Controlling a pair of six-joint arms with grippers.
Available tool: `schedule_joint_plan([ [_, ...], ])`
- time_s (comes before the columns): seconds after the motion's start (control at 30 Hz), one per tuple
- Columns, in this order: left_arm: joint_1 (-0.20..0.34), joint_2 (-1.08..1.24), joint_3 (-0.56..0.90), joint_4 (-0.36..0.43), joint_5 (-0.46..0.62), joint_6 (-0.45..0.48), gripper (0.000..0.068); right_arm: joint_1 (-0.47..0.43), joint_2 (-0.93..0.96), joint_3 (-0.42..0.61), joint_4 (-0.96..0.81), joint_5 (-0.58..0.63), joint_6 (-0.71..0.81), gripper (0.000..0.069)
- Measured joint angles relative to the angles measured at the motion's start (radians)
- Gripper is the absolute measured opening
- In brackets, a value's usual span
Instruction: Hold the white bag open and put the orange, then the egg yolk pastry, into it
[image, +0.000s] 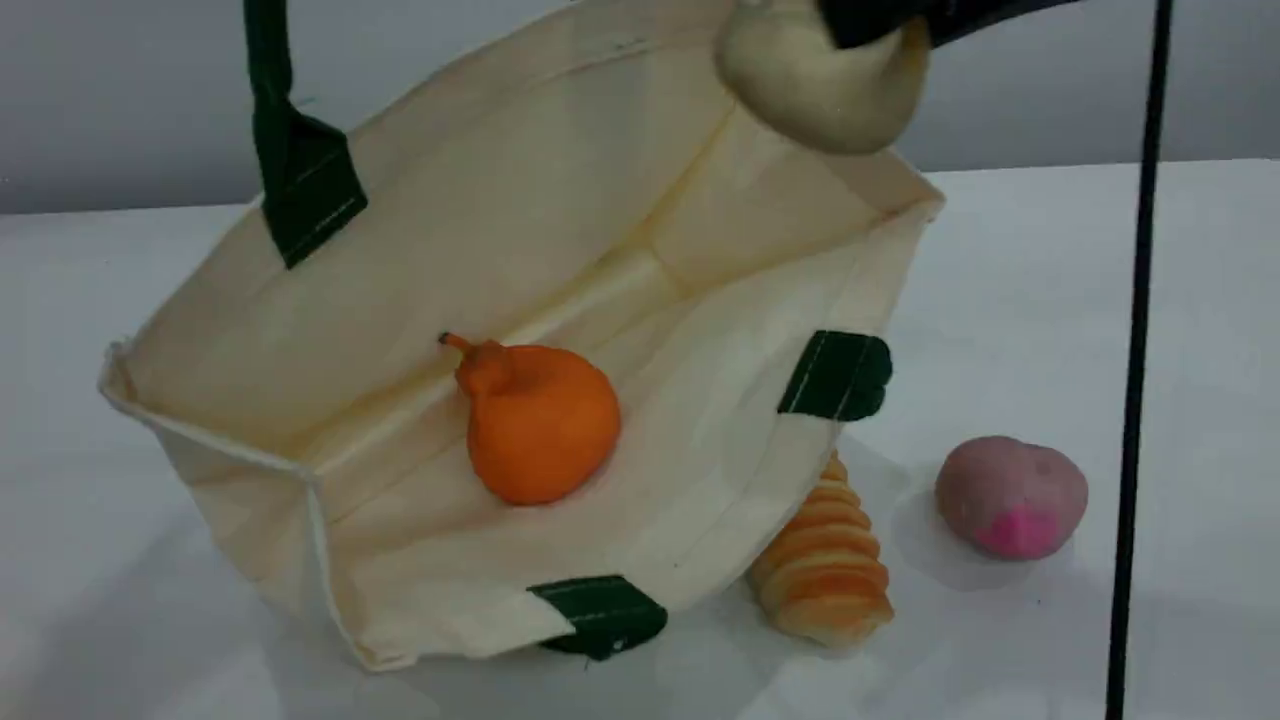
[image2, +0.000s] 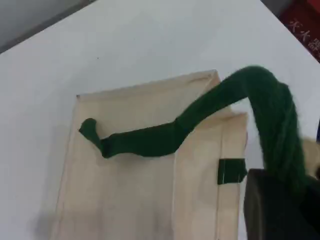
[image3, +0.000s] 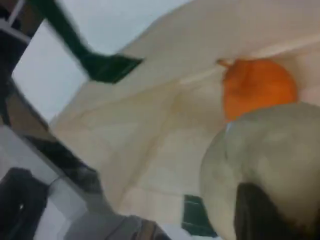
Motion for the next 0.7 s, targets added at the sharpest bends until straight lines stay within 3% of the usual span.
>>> schedule_joint_plan([
  [0.27,0.0,0.0,0.0,-0.011,0.001,-0.003,0.0092,0.234,0.004,0.106,0.093,-0.31,0.047,0.0129],
  [0.47,0.0,0.0,0.0,-0.033,0.003,-0.003,0.0092,0.396,0.077,0.117,0.174,-0.608,0.045,0.0129],
  [0.7,0.0,-0.001,0.0,-0.039,0.01,-0.004,0.0091,0.492,0.234,0.103,0.222,-0.912,0.045,0.0129],
])
